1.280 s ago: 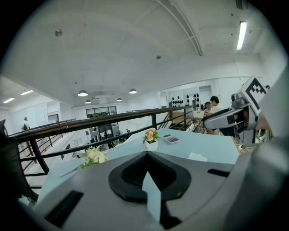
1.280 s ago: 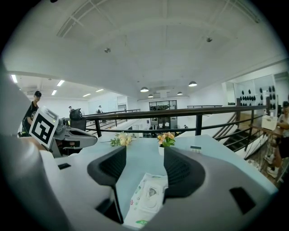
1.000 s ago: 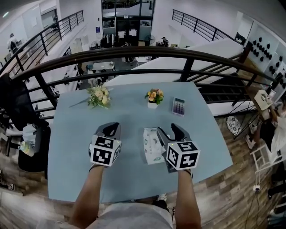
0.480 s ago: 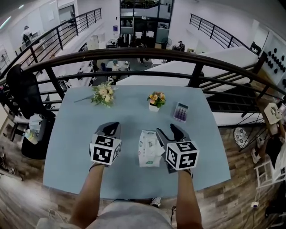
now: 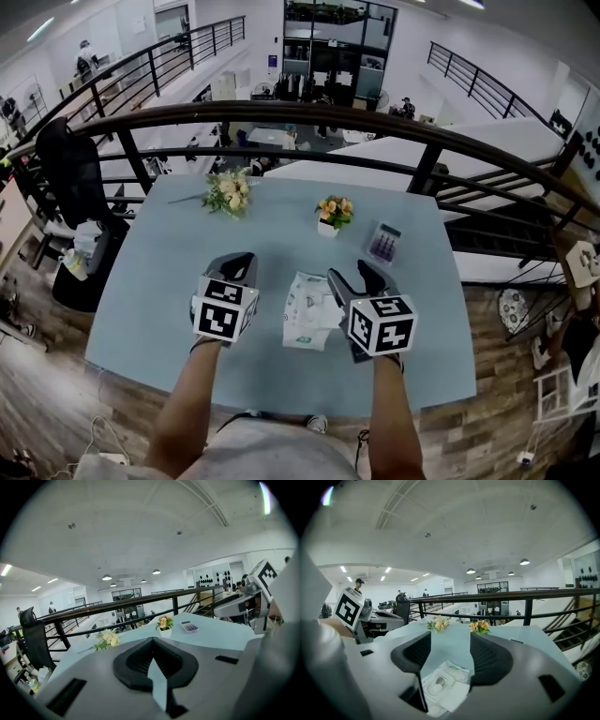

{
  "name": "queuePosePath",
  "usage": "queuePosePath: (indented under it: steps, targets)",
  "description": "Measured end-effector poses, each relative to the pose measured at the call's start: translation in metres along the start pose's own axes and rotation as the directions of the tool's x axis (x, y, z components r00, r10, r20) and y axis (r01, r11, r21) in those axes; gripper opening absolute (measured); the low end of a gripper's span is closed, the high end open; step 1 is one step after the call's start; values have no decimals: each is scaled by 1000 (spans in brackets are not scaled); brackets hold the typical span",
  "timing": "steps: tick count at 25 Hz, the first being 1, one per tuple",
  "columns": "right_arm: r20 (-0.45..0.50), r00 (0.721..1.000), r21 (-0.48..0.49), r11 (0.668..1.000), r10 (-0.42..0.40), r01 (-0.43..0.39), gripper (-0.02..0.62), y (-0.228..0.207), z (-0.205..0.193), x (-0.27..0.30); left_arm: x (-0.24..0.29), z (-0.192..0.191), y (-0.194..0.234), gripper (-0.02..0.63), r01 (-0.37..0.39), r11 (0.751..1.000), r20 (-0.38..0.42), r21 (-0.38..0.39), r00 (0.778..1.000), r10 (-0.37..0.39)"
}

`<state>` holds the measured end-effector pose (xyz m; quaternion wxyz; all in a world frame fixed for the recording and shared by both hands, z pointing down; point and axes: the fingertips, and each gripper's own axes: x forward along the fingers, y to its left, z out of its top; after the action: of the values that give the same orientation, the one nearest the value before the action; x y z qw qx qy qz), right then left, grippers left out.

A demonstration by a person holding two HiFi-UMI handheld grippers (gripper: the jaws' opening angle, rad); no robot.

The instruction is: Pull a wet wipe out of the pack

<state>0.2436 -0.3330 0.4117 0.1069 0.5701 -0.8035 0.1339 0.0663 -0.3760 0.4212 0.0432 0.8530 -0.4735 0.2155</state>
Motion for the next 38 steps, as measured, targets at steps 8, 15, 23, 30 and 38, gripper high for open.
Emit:
queuePosePath:
  steps: [8, 15, 23, 30, 38]
  targets:
    - [-3, 999, -8, 999, 44, -44, 250, 2, -3, 0, -8, -2, -9, -5, -32, 999, -9, 5, 999, 32]
    - [-33, 996, -15, 997, 77, -78, 250, 8, -15, -1, -13, -8, -14, -5, -47, 999, -12, -9, 999, 47]
    - [-90, 992, -5, 996, 92, -93, 250, 15, -43, 4, -15, -20, -25, -5, -31, 999, -33, -6, 999, 31]
    - [-146, 984, 13, 995, 98, -97, 250, 20, -69, 13, -12, -30, -31, -5, -6, 1000, -51, 0, 999, 6]
    - [-190, 975, 32, 993, 114, -110, 249, 27, -93, 27, -8, -40, -33, -5, 20, 1000, -67, 10, 998, -19]
